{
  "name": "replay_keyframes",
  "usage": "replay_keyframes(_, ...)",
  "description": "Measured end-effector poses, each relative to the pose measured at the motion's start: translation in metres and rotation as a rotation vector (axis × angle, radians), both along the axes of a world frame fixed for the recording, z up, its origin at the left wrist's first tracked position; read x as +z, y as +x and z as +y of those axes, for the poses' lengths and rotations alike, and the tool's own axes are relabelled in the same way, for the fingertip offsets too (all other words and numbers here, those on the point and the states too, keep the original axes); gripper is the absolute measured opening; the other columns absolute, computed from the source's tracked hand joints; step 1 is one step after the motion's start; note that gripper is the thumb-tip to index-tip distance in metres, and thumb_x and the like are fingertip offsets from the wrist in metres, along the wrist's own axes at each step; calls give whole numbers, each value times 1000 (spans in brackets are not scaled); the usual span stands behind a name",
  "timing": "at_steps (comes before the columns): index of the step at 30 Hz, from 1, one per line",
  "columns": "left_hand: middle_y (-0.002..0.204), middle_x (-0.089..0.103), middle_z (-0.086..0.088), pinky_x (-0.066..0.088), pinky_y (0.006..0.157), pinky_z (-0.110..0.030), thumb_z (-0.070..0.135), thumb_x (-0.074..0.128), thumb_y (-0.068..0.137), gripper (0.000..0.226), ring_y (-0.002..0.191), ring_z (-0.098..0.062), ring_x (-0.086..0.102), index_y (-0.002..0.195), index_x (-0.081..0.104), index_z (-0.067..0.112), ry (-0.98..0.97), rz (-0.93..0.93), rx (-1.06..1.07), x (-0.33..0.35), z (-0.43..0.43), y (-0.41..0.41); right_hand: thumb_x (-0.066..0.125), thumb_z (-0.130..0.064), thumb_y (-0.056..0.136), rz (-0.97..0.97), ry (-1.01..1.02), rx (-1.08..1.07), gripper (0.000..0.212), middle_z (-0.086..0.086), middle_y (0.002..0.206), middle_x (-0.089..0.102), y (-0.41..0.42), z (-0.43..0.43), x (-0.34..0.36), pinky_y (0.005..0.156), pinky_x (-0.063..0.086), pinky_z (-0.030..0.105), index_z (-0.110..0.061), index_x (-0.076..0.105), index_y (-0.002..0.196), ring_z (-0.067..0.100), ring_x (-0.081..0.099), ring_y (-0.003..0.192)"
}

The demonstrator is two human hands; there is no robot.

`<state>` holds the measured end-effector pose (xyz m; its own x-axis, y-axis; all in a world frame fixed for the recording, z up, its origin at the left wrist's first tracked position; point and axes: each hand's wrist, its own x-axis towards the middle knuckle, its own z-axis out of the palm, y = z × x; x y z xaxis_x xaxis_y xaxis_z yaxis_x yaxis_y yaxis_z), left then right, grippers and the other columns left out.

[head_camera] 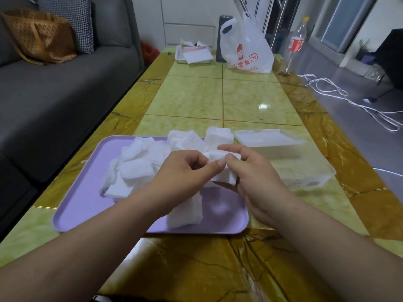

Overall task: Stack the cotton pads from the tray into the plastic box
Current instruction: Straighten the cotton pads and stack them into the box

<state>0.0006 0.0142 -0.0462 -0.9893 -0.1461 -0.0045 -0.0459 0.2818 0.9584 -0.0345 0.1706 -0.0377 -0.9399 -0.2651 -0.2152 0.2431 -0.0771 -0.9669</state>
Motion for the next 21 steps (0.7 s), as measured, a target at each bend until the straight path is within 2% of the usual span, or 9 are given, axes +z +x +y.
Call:
replay_keyframes(2, 59, 47, 3, 31, 49, -18, 44, 75, 88, 44, 54, -9, 40, 69, 61, 7, -23, 8, 12, 0, -1, -1, 62, -9, 98, -11, -7, 48, 20, 19, 117, 72, 1, 1, 0, 84, 63, 45, -20, 73, 111, 31, 72, 105)
replay_keyframes(4, 57, 45, 3, 30, 48, -18, 41, 75, 89, 44, 53, -9, 38, 67, 59, 7, -41, 24, 26, -2, -3, -2, 66, -4, 94, 9, 2, 83, 26, 17, 112, 75, 1, 3, 0, 86, 62, 44, -17, 71, 115, 31, 74, 103)
replay_keyframes(6, 59, 47, 1, 32, 47, -19, 42, 77, 88, 47, 53, -9, 41, 71, 61, 1, -73, 50, 59, -3, -3, -3, 65, -1, 93, 45, 47, 88, 30, 17, 109, 75, 1, 5, -1, 85, 62, 42, -18, 69, 117, 30, 75, 99)
replay_keyframes(9, 56, 54, 10, 38, 48, -19, 41, 78, 87, 36, 51, -5, 46, 72, 66, 11, -103, 84, 115, -5, -8, -8, 57, 2, 97, 60, 115, 72, 27, 16, 110, 75, -1, 6, 0, 82, 63, 40, -16, 67, 114, 28, 74, 99)
replay_keyframes(10, 57, 58, 12, 41, 50, -19, 40, 76, 89, 30, 50, -4, 49, 74, 67, 16, -156, 102, 128, -7, -10, -9, 55, 1, 98, 76, 136, 59, 25, 15, 111, 75, -2, 6, 0, 82, 63, 41, -17, 67, 112, 28, 74, 100)
replay_keyframes(12, 66, 65, 14, 43, 57, -21, 38, 71, 93, 19, 56, -2, 55, 80, 67, 25, -390, 164, 124, -11, -16, -11, 54, -6, 100, 148, 211, -19, 25, 10, 108, 74, -3, 7, 0, 87, 61, 52, -26, 67, 108, 30, 72, 100)
replay_keyframes(15, 85, 64, 13, 51, 72, -32, 39, 70, 90, 9, 72, -2, 57, 92, 68, 30, -670, 154, -29, -14, -18, -10, 54, -15, 102, 242, 237, -174, 20, 6, 104, 72, -5, 10, 1, 88, 58, 58, -32, 63, 106, 33, 71, 98)
replay_keyframes(19, 112, 50, 9, 52, 86, -38, 53, 73, 79, 45, 102, -15, 55, 117, 62, 32, -931, 38, -153, -18, -11, -6, 56, -17, 100, 228, 204, -213, 15, 2, 106, 72, -6, 12, -1, 91, 58, 55, -29, 61, 106, 24, 71, 100)
replay_keyframes(21, 120, 48, 7, 51, 85, -40, 48, 69, 81, 43, 110, -19, 50, 119, 60, 31, -1043, 73, -125, -15, -6, -8, 56, -16, 99, 192, 204, -213, 15, 1, 106, 72, -7, 11, -5, 91, 59, 56, -29, 62, 105, 23, 71, 100)
